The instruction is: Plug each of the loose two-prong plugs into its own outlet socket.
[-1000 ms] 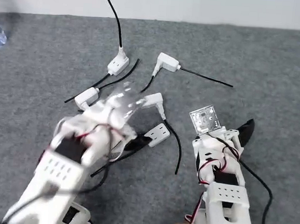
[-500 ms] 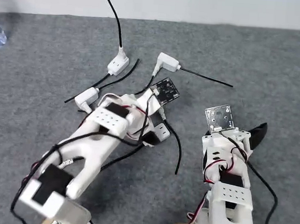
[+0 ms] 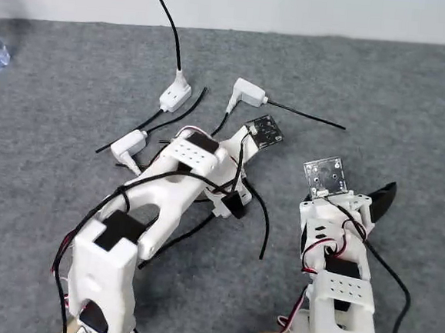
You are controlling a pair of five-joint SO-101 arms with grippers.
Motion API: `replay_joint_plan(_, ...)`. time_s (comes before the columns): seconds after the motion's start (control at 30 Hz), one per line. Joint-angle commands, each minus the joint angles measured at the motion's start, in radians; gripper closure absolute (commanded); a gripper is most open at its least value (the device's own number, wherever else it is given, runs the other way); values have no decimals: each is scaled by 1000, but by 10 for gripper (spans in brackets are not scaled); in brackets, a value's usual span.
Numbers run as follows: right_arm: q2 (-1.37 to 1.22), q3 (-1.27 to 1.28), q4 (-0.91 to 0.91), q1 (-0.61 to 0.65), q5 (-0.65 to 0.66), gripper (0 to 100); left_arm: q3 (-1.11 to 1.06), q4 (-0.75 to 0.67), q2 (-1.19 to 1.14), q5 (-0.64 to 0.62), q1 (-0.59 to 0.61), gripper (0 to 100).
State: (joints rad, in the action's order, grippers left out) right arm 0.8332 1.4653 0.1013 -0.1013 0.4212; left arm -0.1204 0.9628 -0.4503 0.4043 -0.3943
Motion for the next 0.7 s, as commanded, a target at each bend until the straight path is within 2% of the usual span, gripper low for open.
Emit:
replay_joint_plan(0.0, -5, -11, -22, -12, -9, 516, 105, 84, -23, 49, -6, 696)
replay_joint_plan(0.2, -5, -11, -24, -12, -9, 516, 142, 206, -63, 215, -31, 871)
replay_joint_plan(0.37, -5, -11, -24, -12, -9, 516, 147, 230, -69, 247, -61, 987)
replay_joint_plan(0.47, -5, -11, -24, -12, -9, 516, 150, 267, -60, 247, -84, 987)
replay_joint_plan(0.67, -5, 15, -81, -10, -9, 516, 159, 451, 8, 281, -146, 987)
